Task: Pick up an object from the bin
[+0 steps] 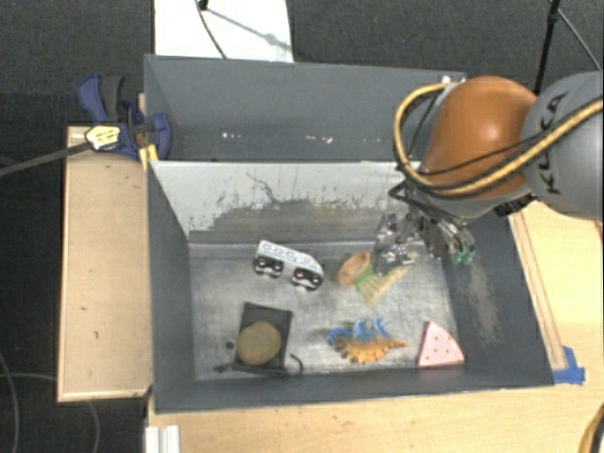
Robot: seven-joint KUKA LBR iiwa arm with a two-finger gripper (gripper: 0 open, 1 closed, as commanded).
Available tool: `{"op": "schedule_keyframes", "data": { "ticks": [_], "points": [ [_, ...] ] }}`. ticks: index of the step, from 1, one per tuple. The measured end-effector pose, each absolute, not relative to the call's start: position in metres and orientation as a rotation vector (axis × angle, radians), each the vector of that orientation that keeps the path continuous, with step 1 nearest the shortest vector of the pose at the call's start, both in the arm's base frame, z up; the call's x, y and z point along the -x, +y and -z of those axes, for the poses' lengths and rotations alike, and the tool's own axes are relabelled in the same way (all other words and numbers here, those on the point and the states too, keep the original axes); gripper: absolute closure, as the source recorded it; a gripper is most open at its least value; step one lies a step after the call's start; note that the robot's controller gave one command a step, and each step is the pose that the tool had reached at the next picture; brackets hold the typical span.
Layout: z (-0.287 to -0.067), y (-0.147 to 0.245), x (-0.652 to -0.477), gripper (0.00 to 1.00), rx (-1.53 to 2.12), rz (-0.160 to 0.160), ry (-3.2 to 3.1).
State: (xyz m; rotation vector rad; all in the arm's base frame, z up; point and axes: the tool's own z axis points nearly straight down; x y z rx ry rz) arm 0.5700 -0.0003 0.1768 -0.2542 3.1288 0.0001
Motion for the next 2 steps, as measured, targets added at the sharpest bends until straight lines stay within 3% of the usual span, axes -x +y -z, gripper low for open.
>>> {"op": "schedule_keyframes", "data": {
  "ticks": [1,2],
  "points": [
    [-0.177,0.0,-0.57,1.0,0.254,0.0,3.129],
    [-0.209,0.003,-0.572,1.0,0.261,-0.002,3.138]
  ]
}}
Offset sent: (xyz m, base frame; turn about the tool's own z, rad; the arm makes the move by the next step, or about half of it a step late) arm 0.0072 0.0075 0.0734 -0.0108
